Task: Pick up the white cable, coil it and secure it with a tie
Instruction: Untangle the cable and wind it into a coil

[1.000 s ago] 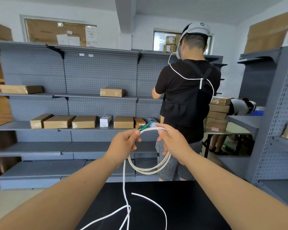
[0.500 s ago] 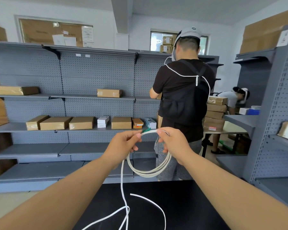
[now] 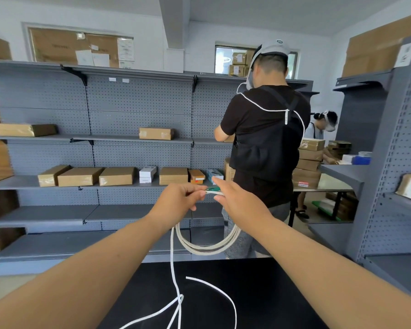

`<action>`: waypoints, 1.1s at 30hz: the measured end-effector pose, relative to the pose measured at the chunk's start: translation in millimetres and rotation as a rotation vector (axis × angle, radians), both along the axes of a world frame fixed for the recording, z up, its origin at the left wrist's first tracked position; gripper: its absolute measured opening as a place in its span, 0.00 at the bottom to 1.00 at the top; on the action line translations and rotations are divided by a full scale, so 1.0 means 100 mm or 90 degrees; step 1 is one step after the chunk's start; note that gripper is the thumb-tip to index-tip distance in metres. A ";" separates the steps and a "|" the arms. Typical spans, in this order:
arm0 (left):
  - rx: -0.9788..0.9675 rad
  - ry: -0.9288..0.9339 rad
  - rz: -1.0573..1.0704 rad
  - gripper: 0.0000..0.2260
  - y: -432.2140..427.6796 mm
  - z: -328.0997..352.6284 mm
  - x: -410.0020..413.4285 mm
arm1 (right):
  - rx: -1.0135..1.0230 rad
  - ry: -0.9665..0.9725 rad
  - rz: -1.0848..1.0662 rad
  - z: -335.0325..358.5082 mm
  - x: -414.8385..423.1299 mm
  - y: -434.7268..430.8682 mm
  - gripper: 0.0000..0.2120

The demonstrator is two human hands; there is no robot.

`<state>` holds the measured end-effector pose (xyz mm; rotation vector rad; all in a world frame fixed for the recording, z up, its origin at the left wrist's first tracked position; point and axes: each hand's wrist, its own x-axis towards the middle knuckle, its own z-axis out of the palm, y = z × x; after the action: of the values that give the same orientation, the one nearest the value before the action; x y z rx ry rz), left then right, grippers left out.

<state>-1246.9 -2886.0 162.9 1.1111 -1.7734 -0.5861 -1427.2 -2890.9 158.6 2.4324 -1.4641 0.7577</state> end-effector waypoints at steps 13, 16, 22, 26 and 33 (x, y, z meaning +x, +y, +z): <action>0.201 0.123 -0.153 0.08 0.14 -0.09 -0.02 | -0.122 0.061 -0.034 -0.03 -0.04 0.09 0.08; 0.222 0.126 -0.185 0.09 0.17 -0.14 -0.02 | -0.099 0.001 -0.061 -0.04 -0.06 0.09 0.10; 0.219 0.149 -0.174 0.11 0.19 -0.24 0.00 | -0.124 -0.129 -0.141 -0.03 -0.12 0.04 0.08; 0.227 0.176 -0.190 0.11 0.17 -0.21 0.03 | -0.113 -0.213 -0.134 -0.05 -0.15 0.05 0.10; 0.016 -0.070 -0.017 0.10 0.08 -0.14 0.04 | -0.009 -0.356 -0.116 -0.20 -0.11 0.03 0.12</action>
<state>-1242.8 -2877.8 148.8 1.1576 -1.8817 -0.5739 -1437.8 -2888.0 138.6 2.1272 -1.8178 1.4755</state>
